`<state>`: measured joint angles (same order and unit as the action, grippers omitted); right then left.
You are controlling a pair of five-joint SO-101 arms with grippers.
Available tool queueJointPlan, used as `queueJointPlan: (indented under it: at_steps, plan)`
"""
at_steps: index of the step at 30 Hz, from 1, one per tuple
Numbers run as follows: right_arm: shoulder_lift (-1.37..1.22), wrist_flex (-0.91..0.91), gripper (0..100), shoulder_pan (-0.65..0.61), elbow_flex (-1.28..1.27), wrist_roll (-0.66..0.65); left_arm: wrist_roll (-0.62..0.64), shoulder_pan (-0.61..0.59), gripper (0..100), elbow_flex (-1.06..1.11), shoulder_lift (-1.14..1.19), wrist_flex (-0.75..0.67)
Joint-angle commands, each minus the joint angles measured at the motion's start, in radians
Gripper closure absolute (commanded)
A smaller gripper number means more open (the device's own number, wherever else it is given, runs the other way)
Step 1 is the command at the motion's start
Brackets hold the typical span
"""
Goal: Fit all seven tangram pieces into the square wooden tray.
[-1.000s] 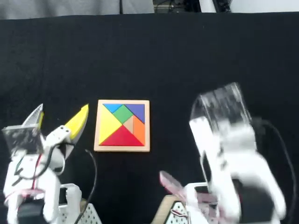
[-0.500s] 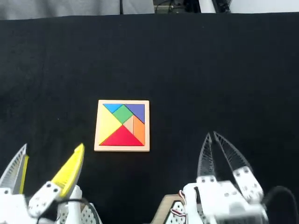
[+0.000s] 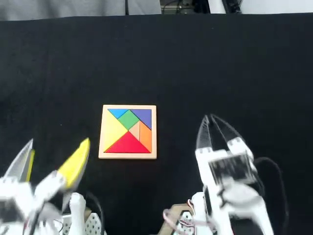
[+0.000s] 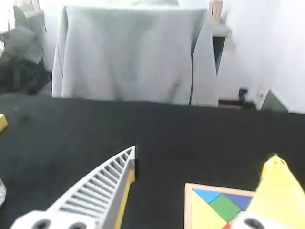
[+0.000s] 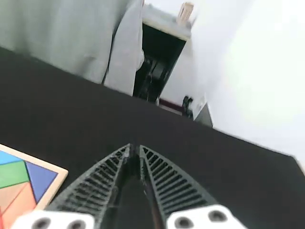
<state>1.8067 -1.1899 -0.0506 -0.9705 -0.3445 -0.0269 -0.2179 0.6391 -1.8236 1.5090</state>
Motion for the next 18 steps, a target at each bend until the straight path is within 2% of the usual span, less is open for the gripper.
queueJointPlan:
  at_steps: [1,4,6,12,15,18]
  plan:
    - [0.088,0.250,98.7,0.028,-0.294,0.002,0.005,-0.096,60,0.363,0.000,-0.295]
    - [0.088,0.388,98.7,0.028,-0.440,0.002,0.005,-0.188,60,0.572,0.000,-0.503]
    - [0.088,0.450,98.7,0.028,-0.503,0.002,0.003,-0.211,60,0.668,0.000,-0.582]
    - [0.088,0.577,98.7,0.028,-0.644,0.009,-0.146,-0.111,60,0.892,0.000,-0.626]
    - [0.088,0.609,98.7,0.026,-0.708,0.009,-0.135,-0.041,60,0.967,0.000,-0.628]
    - [0.088,0.542,98.7,0.026,-0.714,0.009,-0.071,-0.013,60,1.047,0.000,-0.651]
